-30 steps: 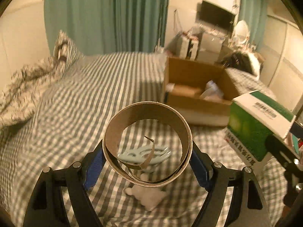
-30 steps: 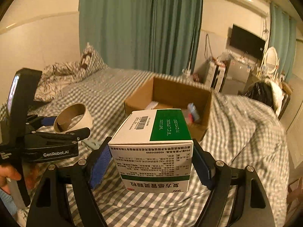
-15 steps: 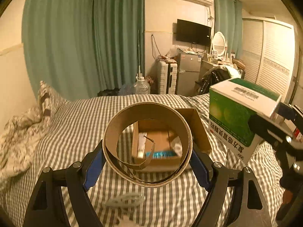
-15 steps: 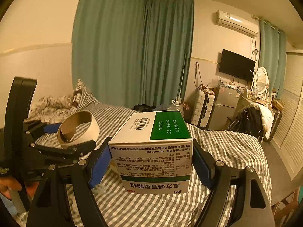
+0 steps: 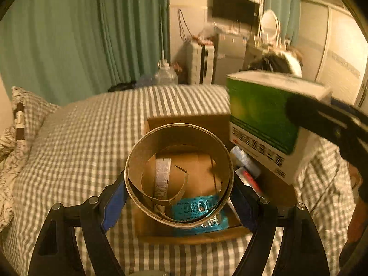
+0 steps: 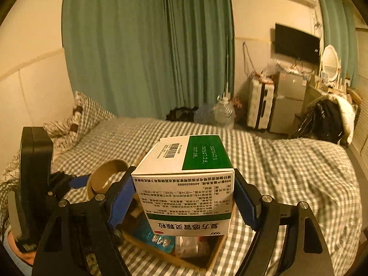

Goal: Organize objects
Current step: 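Place the tape roll and medicine box into the box and release both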

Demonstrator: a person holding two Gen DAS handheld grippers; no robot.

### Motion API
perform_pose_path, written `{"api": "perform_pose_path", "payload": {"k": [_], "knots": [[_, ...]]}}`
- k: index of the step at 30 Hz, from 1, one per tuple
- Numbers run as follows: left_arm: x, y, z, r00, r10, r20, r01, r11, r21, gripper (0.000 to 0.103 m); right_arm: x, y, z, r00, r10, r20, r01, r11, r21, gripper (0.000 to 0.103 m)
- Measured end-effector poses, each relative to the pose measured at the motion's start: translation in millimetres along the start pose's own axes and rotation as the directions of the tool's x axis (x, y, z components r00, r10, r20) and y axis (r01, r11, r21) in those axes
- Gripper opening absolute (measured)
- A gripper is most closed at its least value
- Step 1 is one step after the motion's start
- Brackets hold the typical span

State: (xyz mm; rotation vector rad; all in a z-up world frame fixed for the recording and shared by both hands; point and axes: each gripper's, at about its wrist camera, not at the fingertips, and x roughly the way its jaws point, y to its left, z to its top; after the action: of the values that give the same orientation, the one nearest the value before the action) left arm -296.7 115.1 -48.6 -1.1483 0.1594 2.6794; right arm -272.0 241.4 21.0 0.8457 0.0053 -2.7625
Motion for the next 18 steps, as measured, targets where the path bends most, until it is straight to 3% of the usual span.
{"api": "perform_pose_path", "payload": {"k": [8,15,18], "knots": [[46,-2,-15,0.999,0.005,-0.052,-0.003,1.000,0.024,0.084,59,-9,-12,0.998,0.021,-0.066,-0.021,1.000,0.001,0.079],[45,-1,-25,0.998,0.004,-0.057,-0.002,0.999,0.040,0.086,55,-18,-19,1.000,-0.002,-0.023,0.003,0.999,0.043,0.082],[30,-2,-27,0.998,0.027,-0.050,-0.024,0.999,0.044,0.093,36,-15,-12,1.000,-0.014,0.010,0.013,0.998,0.053,0.093]]}}
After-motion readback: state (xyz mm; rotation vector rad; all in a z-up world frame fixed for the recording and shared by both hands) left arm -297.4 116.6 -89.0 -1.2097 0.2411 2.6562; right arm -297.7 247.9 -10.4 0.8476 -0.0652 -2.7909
